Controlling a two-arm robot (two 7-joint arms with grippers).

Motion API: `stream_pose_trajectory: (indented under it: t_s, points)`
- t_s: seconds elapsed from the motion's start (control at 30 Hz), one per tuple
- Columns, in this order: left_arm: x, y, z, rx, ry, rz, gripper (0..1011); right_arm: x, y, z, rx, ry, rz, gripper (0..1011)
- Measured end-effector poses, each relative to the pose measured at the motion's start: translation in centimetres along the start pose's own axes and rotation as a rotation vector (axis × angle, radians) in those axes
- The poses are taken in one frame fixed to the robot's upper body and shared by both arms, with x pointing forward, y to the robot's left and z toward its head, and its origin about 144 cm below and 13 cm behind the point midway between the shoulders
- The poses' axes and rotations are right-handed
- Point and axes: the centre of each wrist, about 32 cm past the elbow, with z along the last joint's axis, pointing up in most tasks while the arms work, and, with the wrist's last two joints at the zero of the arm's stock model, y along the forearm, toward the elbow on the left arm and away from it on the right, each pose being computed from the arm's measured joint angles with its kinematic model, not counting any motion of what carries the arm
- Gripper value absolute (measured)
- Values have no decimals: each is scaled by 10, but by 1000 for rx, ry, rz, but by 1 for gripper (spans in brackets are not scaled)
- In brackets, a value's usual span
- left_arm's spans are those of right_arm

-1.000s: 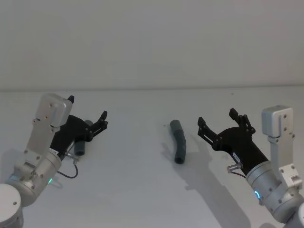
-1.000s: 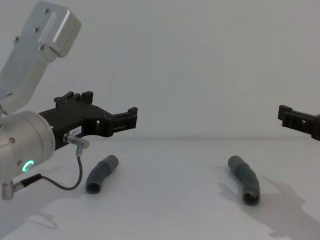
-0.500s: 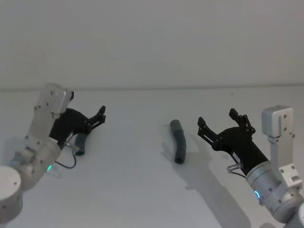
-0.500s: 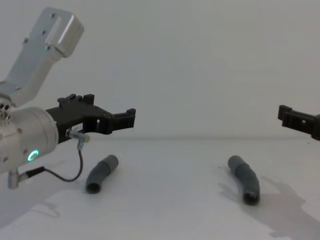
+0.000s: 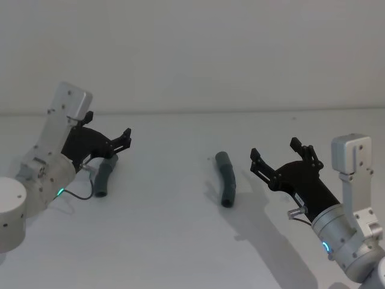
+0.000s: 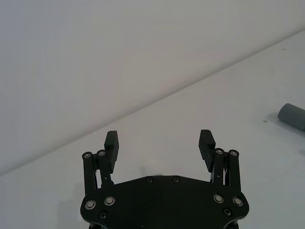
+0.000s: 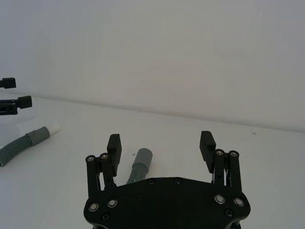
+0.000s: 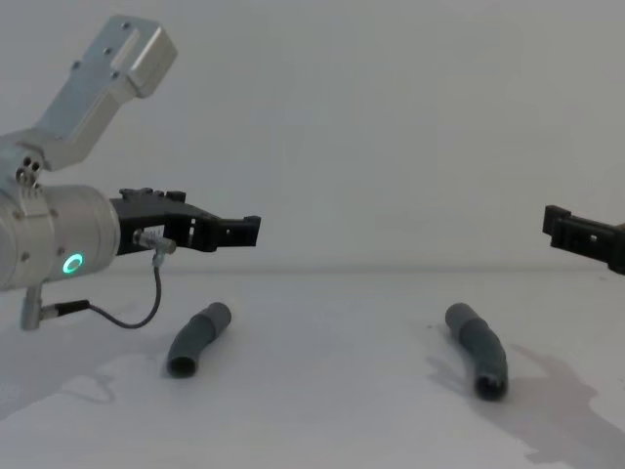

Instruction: Use both hands to pick up one end of the pipe from the table, align the ends, and insert them.

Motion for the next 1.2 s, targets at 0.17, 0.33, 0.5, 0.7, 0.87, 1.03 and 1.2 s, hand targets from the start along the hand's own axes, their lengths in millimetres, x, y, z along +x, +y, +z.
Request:
stream_pose_trajectory:
  t_s: [0.17,0.33,0.5,0.7,0.87,1.03,1.2]
  points:
    - [-1,-1,9,35,10,-14,1002,0,0,0,0,0,0,1000]
    - [-4,0,19,56,8,-41,1002,0,0,0,0,0,0,1000]
    - [-7,1,27,85,-1,-52,1002,0,0,0,0,0,0,1000]
    - [-14,2,38,142,-24,-30,1002,0,0,0,0,0,0,1000]
    - [-21,2,49,194,-35,-6,1002,0,0,0,0,0,0,1000]
    - [-27,3,57,235,-35,17,1002,0,0,0,0,0,0,1000]
    - [-31,3,60,262,-21,40,1002,0,0,0,0,0,0,1000]
